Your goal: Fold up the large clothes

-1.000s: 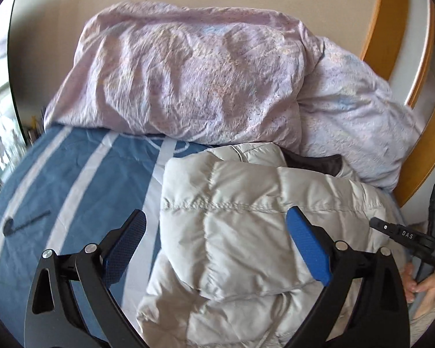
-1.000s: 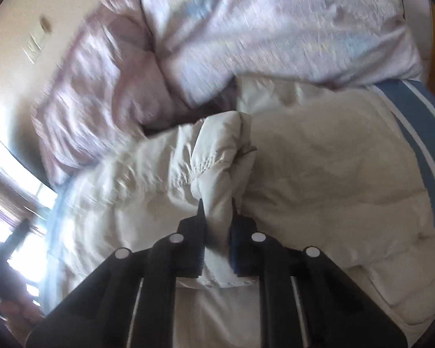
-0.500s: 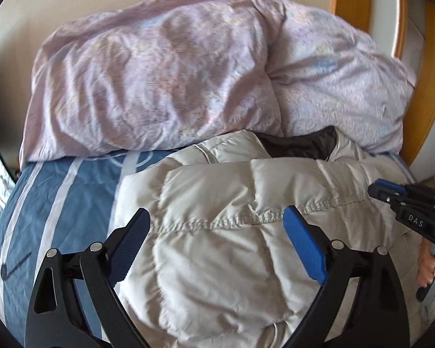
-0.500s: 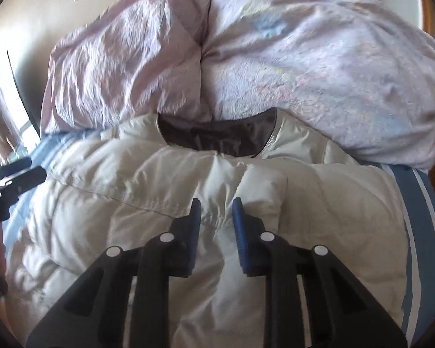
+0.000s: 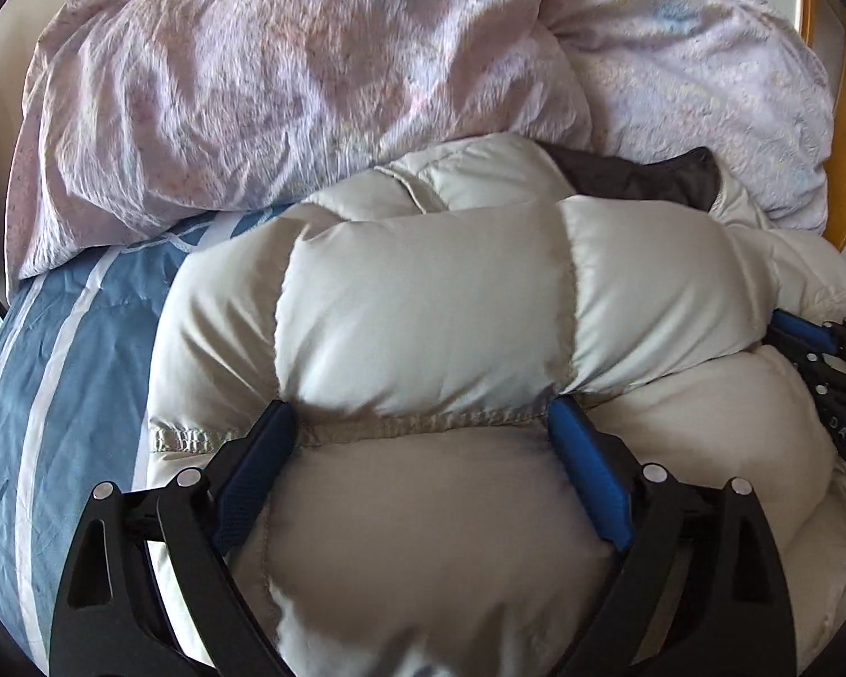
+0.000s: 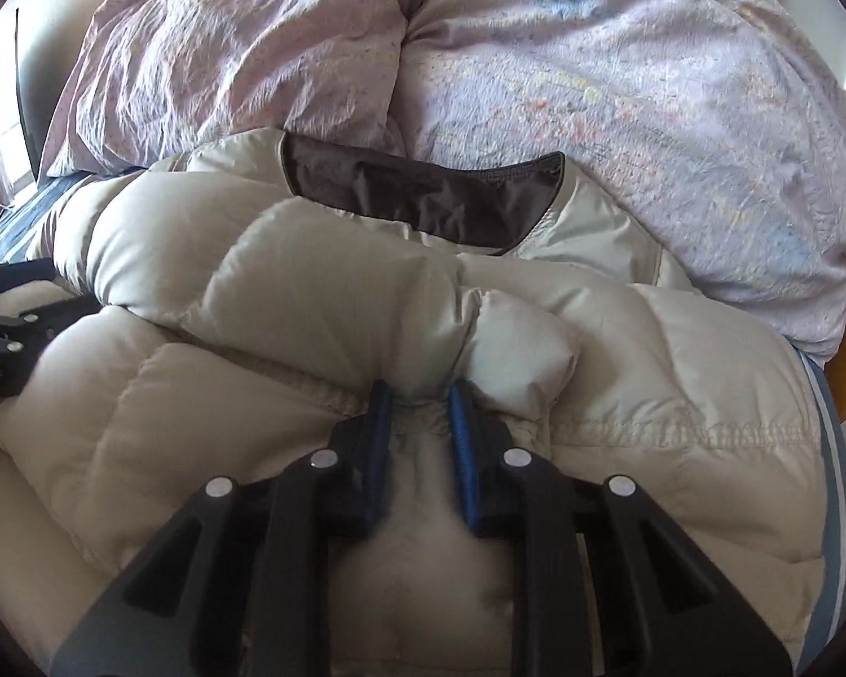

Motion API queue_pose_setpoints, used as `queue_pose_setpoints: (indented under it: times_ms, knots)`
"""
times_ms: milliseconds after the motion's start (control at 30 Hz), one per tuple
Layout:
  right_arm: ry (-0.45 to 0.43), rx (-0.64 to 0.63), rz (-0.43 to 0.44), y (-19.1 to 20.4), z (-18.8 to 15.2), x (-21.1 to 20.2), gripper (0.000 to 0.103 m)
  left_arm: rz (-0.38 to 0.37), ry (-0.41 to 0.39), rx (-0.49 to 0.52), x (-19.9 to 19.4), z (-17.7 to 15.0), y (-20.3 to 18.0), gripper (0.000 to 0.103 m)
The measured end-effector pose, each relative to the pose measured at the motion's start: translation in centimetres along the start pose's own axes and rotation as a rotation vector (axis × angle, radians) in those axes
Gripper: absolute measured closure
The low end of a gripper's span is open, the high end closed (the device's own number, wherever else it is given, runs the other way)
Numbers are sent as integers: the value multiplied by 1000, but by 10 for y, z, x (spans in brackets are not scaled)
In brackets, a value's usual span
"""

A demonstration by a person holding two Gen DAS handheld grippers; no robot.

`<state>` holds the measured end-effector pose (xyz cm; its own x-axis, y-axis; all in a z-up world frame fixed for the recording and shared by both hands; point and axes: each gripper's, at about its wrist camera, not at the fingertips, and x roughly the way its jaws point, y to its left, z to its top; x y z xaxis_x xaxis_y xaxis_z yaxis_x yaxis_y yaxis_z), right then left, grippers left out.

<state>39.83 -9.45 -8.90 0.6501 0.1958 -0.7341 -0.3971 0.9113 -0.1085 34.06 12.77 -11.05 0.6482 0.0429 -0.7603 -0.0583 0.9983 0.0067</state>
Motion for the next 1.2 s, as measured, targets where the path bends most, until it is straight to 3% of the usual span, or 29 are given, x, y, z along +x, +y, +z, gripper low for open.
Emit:
queue_pose_setpoints:
  times_ms: [167, 267, 400, 500, 667, 900, 967, 1033, 1133, 1200]
  knots:
    - [-1, 7, 11, -3, 7, -5, 80, 9, 17, 10, 1, -1, -2, 9]
    - [-10, 61, 63, -11, 7, -33, 74, -1, 11, 20, -24, -4, 4, 9]
    - [-21, 83, 109, -19, 2, -57, 73, 64, -27, 53, -50, -8, 19, 9]
    - [28, 27, 60, -11, -3, -44, 74, 80, 8, 29, -40, -9, 32, 9]
    - [52, -52, 4, 6, -12, -20, 74, 25, 50, -84, -20, -18, 51, 1]
    - [67, 48, 111, -14, -8, -21, 73, -54, 62, -201, -19, -22, 70, 2]
    - [106, 138, 201, -31, -6, -38, 65, -153, 65, -289, -40, -30, 83, 4]
    - [64, 237, 310, -52, -13, -73, 32, -265, 42, -352, -71, -41, 101, 4]
    - [-16, 323, 402, -94, -40, -133, 2, -307, 4, -346, -120, -65, 123, 4]
    - [-24, 388, 425, -125, -65, -164, 2, -330, 4, -347, -141, -84, 134, 3]
